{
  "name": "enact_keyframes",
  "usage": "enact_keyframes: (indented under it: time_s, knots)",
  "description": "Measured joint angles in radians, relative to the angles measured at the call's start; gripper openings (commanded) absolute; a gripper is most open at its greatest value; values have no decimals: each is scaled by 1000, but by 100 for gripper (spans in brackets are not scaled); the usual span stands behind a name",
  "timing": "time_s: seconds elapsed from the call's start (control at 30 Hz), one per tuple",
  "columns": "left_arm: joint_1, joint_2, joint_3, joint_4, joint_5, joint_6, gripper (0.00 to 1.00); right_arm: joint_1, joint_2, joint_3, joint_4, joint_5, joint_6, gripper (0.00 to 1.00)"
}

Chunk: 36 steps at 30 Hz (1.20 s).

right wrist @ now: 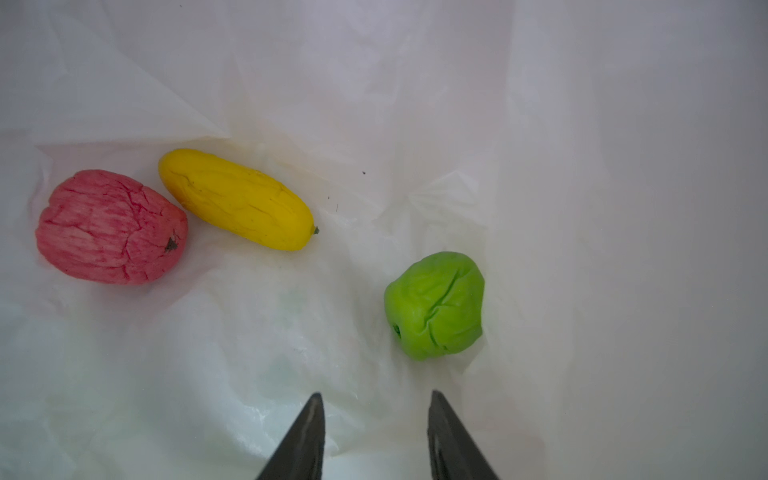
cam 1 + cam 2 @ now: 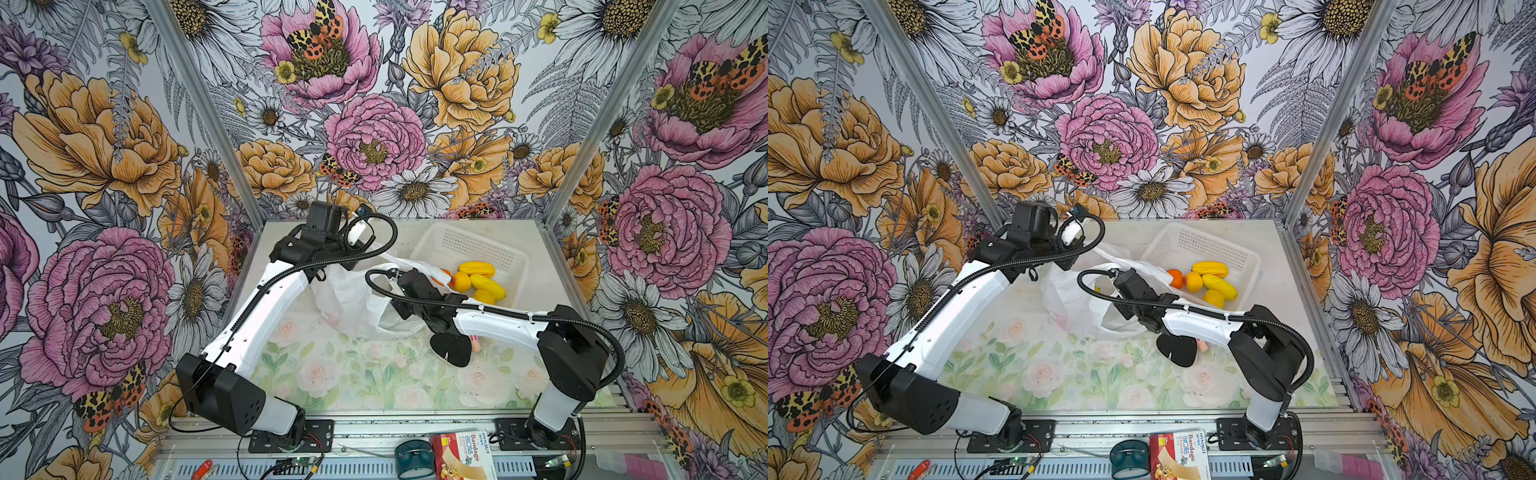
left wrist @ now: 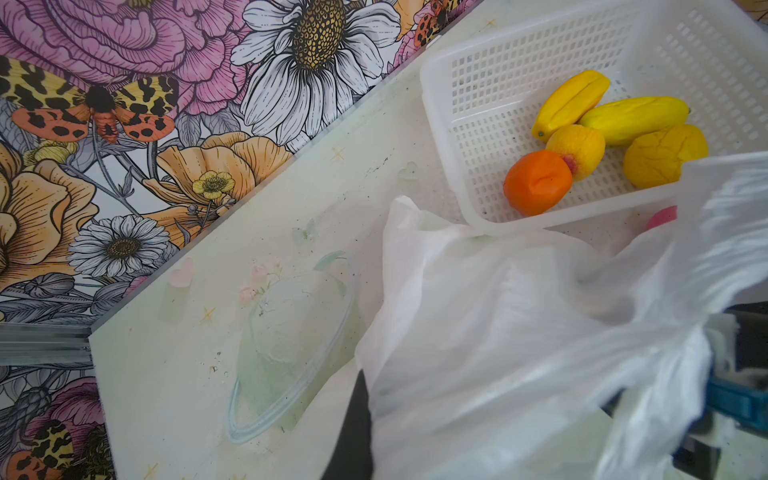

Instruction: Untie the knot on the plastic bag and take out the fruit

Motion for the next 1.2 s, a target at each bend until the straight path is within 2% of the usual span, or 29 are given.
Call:
enact_keyframes:
  time_s: [0.1,0.27,0.37,0.57,0.67,1.03,1.2]
  knots:
    - [0,0,0,0,0,0,0,0,37,14,4,21,11,68]
    - [0,0,0,0,0,0,0,-2,130,60,0,67,42,85]
    - [0,0,0,0,0,0,0,-6,180,92,-9,102,60,89]
    - [0,0,0,0,0,0,0,-31,257,151,-20,137,98,89]
    - [0,0,0,0,0,0,0,-40,296,176,-21,137,112,85]
    - [0,0,0,0,0,0,0,-46,330,198,-47,130,137,50]
    - [0,0,0,0,0,0,0,-46,270,161,-44,103,141,43]
